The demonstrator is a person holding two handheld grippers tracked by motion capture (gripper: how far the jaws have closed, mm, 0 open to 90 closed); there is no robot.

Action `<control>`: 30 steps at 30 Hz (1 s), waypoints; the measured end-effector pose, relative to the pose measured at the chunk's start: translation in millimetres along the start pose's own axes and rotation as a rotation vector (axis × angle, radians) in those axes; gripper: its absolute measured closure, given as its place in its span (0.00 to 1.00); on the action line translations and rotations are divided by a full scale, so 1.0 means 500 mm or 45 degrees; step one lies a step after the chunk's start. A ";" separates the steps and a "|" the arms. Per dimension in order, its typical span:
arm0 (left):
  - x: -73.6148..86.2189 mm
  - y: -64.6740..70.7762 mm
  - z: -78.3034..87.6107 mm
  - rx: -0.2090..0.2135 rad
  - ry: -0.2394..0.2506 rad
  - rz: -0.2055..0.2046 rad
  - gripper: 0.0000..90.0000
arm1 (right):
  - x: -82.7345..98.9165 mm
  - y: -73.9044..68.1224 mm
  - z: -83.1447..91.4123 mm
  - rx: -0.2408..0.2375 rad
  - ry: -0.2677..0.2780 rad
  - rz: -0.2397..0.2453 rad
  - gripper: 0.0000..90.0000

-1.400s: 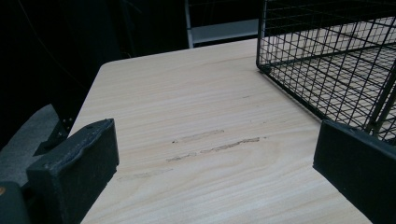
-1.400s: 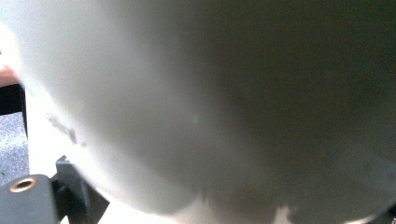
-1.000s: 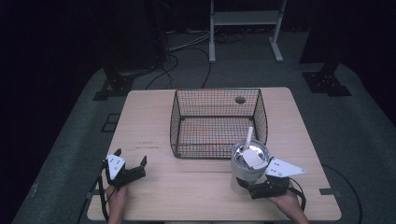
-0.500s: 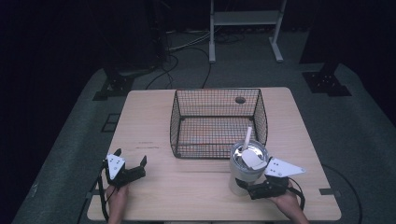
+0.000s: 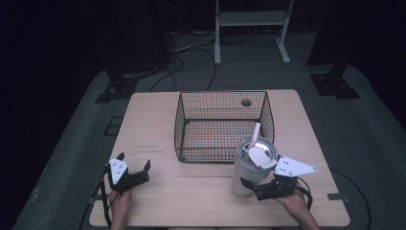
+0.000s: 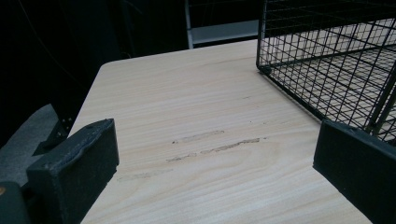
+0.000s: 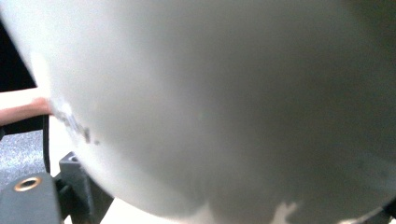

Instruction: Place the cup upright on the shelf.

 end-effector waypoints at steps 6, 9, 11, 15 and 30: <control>0.000 -0.001 0.000 0.000 -0.001 0.001 0.00 | -0.038 -0.004 -0.001 -0.027 0.033 0.005 0.10; 0.000 0.000 0.001 0.000 -0.004 0.000 0.00 | -0.076 -0.008 -0.005 -0.035 0.045 0.049 0.10; 0.000 -0.001 0.001 -0.002 0.000 0.002 0.00 | -0.097 -0.009 -0.009 -0.046 0.050 0.058 0.10; 0.000 -0.001 0.001 -0.001 0.001 0.002 0.00 | -0.128 -0.006 -0.016 -0.060 0.065 0.063 0.10; -0.001 -0.002 0.000 0.002 0.009 0.008 0.00 | -0.252 0.043 -0.093 -0.086 0.112 0.085 0.10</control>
Point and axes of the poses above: each handheld gripper's, and its own axes: z roughly backward along the jaws, x roughly out of its underside, y roughly to its right, the point moved 6 cm from there along -z, roughly forward along the jaws, and after that the axes turned 4 degrees about x, right-handed, at the moved point
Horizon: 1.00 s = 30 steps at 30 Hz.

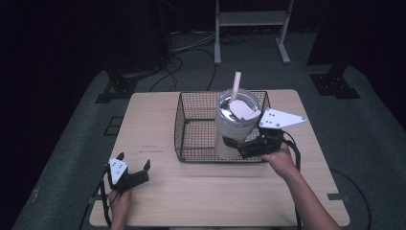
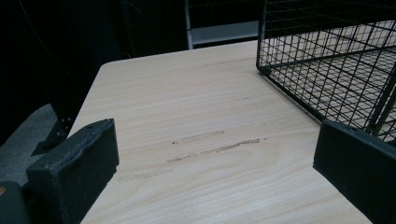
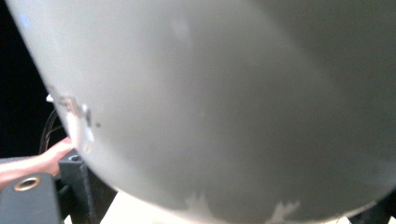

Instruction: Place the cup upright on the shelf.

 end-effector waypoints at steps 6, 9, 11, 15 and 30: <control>0.000 0.000 0.000 0.001 0.001 0.000 0.00 | -0.024 0.020 -0.025 0.010 0.005 0.007 0.10; 0.000 0.000 0.000 0.003 0.000 0.001 0.00 | -0.038 0.035 -0.048 0.018 -0.014 0.011 0.10; 0.000 0.000 0.000 0.002 0.000 0.000 0.00 | -0.042 0.040 -0.058 0.020 -0.014 0.015 0.10; 0.000 -0.001 0.000 0.003 0.005 0.004 0.00 | -0.050 0.053 -0.081 0.020 -0.025 0.013 0.10; 0.000 -0.001 0.001 0.005 0.003 0.005 0.00 | -0.066 0.101 -0.156 0.052 -0.058 -0.009 0.10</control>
Point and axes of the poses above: each handheld gripper's, and its own axes: z roughly backward along the jaws, x roughly out of its underside, y roughly to its right, the point moved 6 cm from there along -z, roughly forward along the jaws, and after that the axes turned 4 degrees about x, right-handed, at the moved point
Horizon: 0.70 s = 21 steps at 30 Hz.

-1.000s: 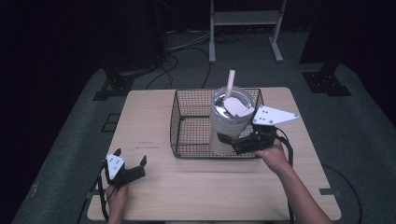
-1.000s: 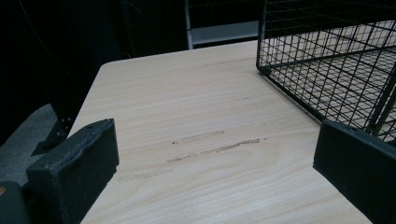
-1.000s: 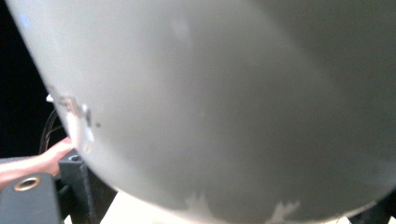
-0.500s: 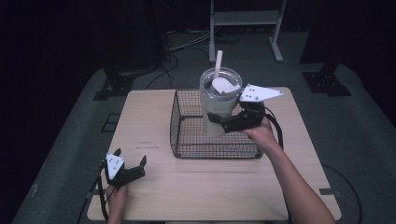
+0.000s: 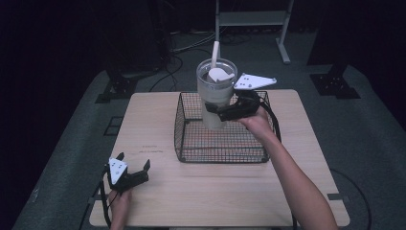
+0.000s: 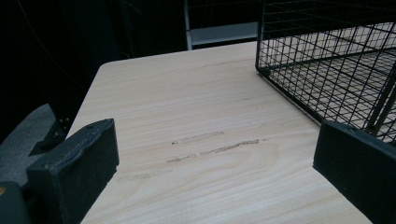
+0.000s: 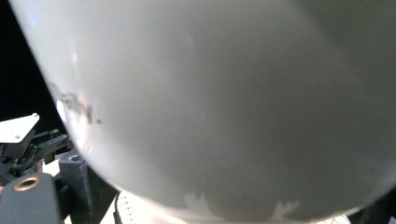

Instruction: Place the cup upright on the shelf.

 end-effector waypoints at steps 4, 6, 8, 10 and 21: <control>0.000 0.001 0.000 0.002 0.003 0.000 0.00 | -0.002 0.004 -0.014 0.010 -0.015 0.009 0.10; 0.000 0.001 0.000 0.002 0.001 -0.001 0.00 | -0.004 0.006 -0.022 0.011 -0.015 0.014 0.10; 0.000 0.001 0.000 0.002 0.005 0.001 0.00 | -0.005 0.010 -0.030 0.012 -0.018 0.016 0.10; 0.000 0.000 0.000 0.002 0.005 0.005 0.00 | -0.005 0.015 -0.038 0.016 -0.021 0.013 0.10; 0.000 0.000 0.001 0.003 0.002 0.000 0.00 | 0.035 0.050 -0.082 0.051 -0.080 -0.044 0.10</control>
Point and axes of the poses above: each handheld gripper's, and its own axes: z roughly backward along the jaws, x roughly out of its underside, y roughly to its right, the point moved 6 cm from there along -z, roughly forward along the jaws, and after that the axes turned 4 degrees about x, right-handed, at the moved point
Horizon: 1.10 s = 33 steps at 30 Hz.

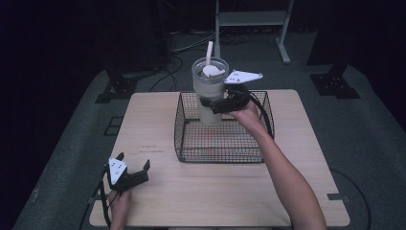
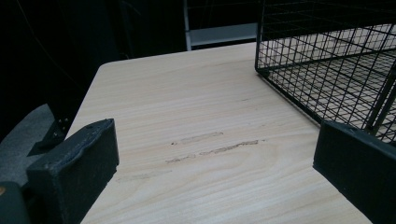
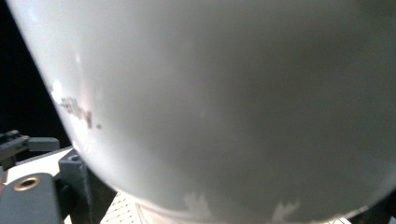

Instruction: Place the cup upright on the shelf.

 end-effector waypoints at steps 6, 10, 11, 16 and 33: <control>0.000 0.000 0.000 0.000 0.000 0.001 0.00 | 0.018 0.010 -0.022 -0.006 -0.016 -0.024 0.10; 0.000 0.000 0.000 0.000 0.000 -0.002 0.00 | 0.028 0.012 -0.033 -0.007 -0.037 -0.010 0.10; 0.000 0.000 0.000 0.000 0.001 -0.001 0.00 | 0.030 0.012 -0.036 -0.009 -0.039 -0.010 0.10; 0.000 0.000 0.000 0.001 0.001 -0.002 0.00 | 0.041 0.016 -0.048 -0.018 -0.057 -0.012 0.10; 0.000 0.000 0.000 0.001 0.005 0.000 0.00 | 0.105 0.043 -0.070 -0.015 -0.156 -0.031 0.10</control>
Point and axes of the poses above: each handheld gripper's, and its own axes: z roughly backward along the jaws, x roughly out of its underside, y roughly to its right, the point moved 6 cm from there along -z, roughly forward along the jaws, and after that the axes turned 4 degrees about x, right-handed, at the moved point
